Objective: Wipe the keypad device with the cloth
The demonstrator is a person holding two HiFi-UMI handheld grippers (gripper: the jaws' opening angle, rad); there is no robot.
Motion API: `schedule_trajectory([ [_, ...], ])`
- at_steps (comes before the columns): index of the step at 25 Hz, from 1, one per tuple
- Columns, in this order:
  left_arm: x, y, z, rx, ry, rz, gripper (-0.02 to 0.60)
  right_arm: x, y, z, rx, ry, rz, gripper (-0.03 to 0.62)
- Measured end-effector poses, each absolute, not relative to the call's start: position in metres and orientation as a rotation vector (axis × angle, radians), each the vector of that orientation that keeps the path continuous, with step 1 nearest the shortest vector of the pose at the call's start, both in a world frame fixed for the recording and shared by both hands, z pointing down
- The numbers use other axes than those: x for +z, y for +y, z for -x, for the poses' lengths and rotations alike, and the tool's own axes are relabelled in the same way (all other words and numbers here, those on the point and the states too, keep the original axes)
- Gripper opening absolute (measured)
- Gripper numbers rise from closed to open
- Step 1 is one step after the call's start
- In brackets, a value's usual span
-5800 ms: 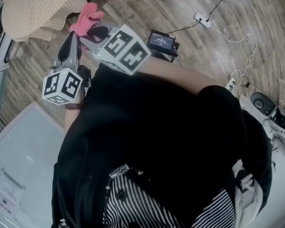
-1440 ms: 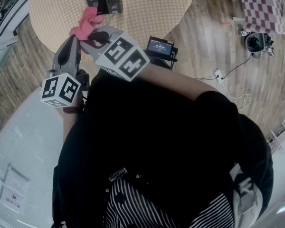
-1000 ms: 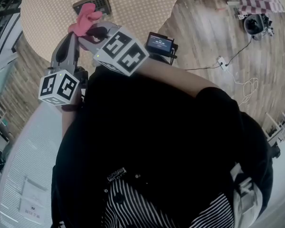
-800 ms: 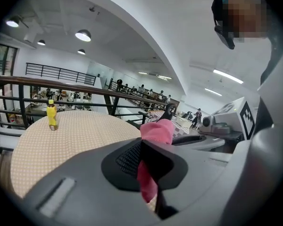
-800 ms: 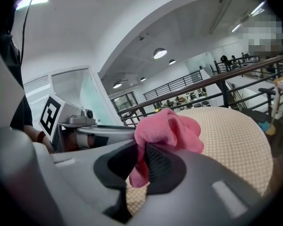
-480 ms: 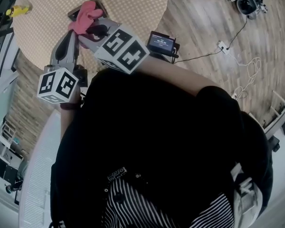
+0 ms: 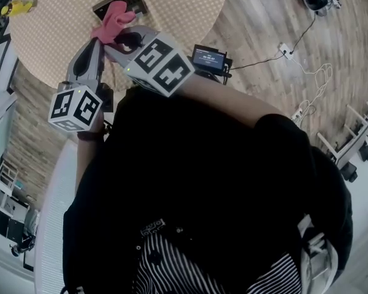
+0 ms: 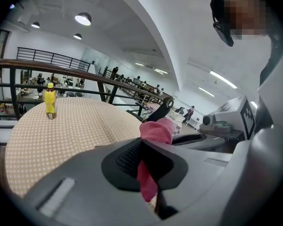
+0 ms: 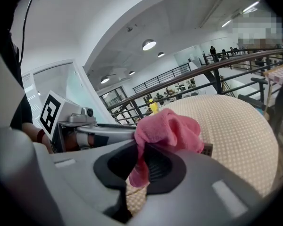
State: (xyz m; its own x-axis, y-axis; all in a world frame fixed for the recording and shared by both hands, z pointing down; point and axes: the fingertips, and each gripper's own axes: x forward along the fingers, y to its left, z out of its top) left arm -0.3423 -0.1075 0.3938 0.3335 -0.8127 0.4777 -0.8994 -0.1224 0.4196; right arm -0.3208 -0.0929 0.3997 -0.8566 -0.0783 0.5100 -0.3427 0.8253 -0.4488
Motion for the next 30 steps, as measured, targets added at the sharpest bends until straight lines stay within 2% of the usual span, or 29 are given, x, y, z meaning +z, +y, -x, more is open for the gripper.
schedule_trajectory([
  [30,0.428,-0.146,0.335,0.335,-1.255,-2.043,0.002,0.432,-0.127,0.320,0.918,-2.453,-0.418,0.046],
])
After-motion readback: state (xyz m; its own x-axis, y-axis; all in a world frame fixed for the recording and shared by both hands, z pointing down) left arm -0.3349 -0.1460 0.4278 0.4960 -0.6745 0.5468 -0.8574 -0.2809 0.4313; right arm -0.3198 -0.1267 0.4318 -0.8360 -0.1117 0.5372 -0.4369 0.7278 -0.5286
